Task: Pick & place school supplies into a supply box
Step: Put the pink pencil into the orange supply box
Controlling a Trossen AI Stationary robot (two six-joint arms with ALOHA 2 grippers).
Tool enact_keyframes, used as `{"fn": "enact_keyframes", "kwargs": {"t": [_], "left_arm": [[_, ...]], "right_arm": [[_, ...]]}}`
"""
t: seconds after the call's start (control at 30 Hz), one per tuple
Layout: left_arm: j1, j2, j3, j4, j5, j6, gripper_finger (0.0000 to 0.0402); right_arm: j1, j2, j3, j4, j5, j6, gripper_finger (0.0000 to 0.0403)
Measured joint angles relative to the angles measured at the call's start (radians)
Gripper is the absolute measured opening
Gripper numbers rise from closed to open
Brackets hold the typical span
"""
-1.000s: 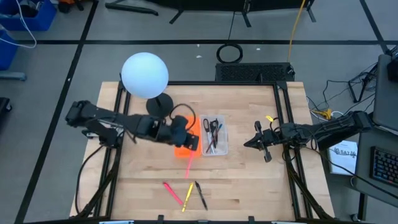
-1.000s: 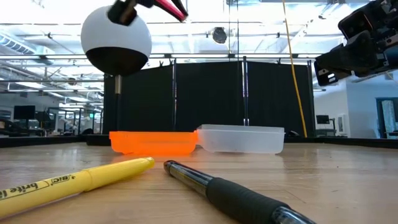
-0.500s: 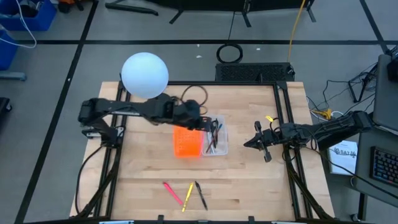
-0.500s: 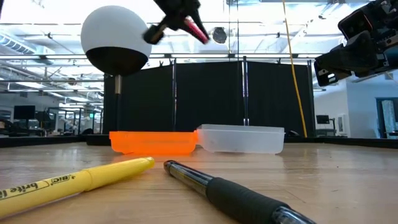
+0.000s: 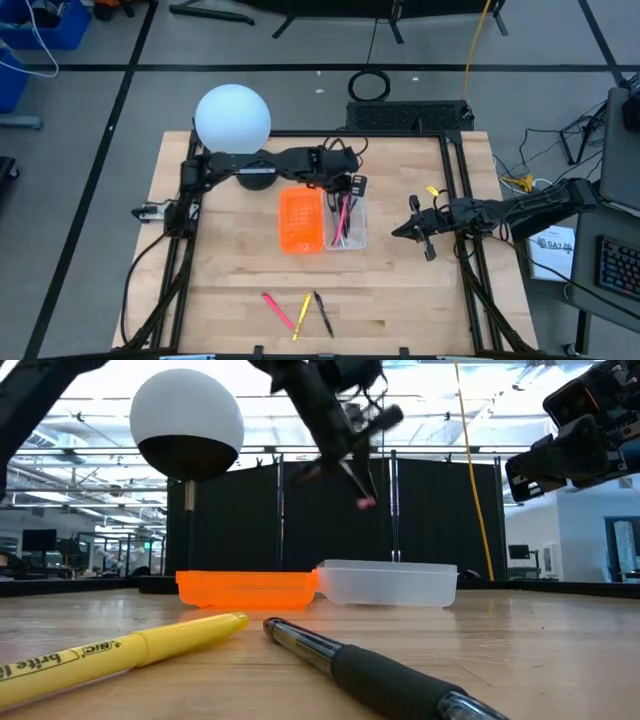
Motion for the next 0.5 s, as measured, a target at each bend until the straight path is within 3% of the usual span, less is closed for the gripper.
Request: {"fn": "enact_keyframes", "kwargs": {"t": [0.5], "left_arm": [[0.045, 0.133, 0.004, -0.006, 0.006, -0.053, 0.0018]], "right_arm": [[0.000, 0.000, 0.000, -0.003, -0.003, 0.000, 0.0000]]}}
